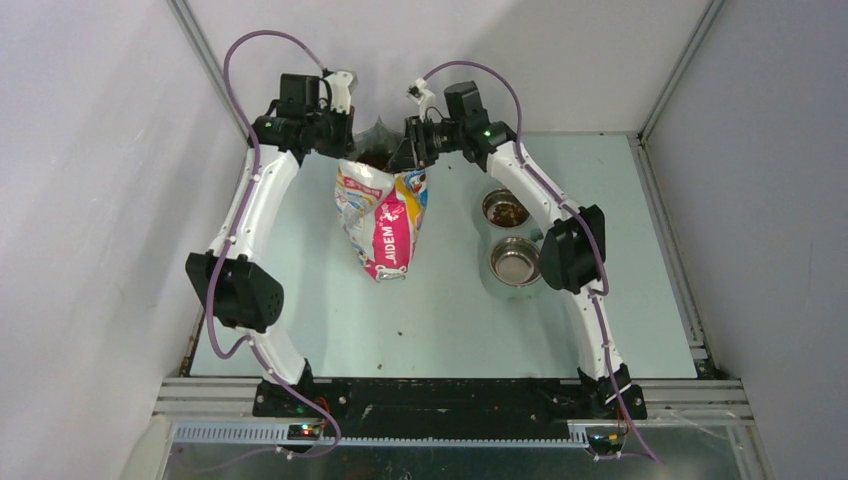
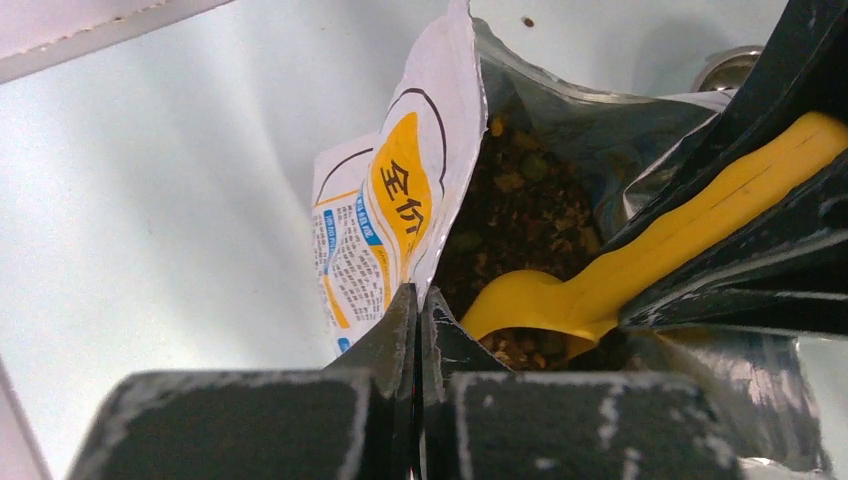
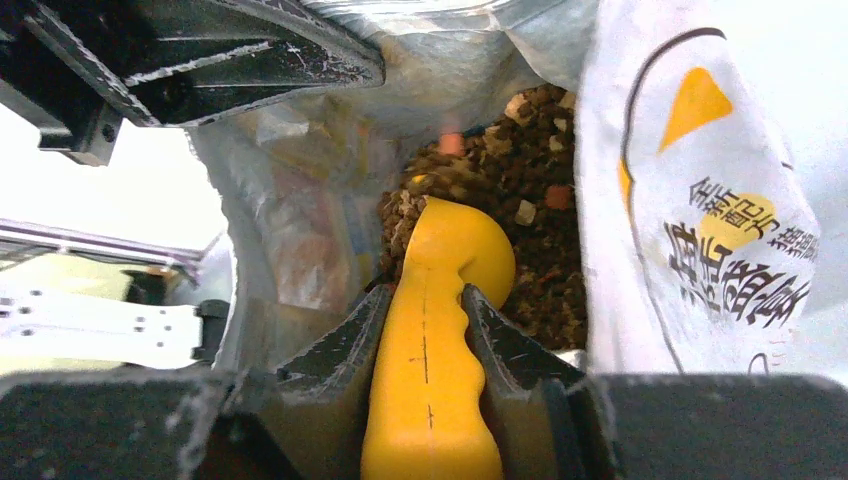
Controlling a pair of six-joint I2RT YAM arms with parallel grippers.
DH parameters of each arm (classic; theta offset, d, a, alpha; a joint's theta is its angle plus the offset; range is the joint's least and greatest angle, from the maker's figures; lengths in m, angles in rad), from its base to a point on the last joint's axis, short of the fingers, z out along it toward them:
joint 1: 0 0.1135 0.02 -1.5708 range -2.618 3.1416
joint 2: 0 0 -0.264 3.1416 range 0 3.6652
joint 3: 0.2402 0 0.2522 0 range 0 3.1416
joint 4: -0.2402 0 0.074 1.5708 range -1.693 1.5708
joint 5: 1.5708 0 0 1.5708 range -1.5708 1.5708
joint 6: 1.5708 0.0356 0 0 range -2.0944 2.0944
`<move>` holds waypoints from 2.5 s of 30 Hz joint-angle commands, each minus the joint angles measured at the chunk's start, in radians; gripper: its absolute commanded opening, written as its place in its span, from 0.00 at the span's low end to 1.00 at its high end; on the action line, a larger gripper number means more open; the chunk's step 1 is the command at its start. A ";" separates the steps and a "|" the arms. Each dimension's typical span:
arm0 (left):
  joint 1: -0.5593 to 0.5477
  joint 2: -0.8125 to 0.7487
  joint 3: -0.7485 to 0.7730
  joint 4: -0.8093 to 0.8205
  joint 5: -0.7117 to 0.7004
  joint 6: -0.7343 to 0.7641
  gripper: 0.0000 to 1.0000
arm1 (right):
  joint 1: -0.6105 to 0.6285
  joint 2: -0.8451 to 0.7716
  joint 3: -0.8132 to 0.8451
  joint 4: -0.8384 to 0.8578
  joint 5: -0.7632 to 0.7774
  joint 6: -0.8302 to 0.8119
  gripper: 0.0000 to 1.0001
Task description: Serve the pet food
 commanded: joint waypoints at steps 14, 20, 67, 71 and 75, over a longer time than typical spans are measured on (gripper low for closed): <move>-0.014 -0.010 0.101 0.059 -0.045 0.106 0.00 | -0.126 0.020 -0.011 0.306 -0.183 0.536 0.00; -0.014 -0.010 0.115 0.038 -0.033 0.084 0.00 | -0.144 0.015 -0.047 0.365 -0.193 0.613 0.00; -0.040 0.003 0.167 -0.017 -0.079 0.254 0.00 | -0.173 -0.146 -0.222 0.281 0.001 0.422 0.00; -0.043 0.000 0.148 -0.012 -0.075 0.249 0.00 | -0.181 -0.135 -0.281 0.538 -0.133 0.665 0.00; -0.043 0.003 0.152 -0.011 -0.072 0.244 0.00 | -0.201 -0.102 -0.367 0.726 -0.164 0.870 0.00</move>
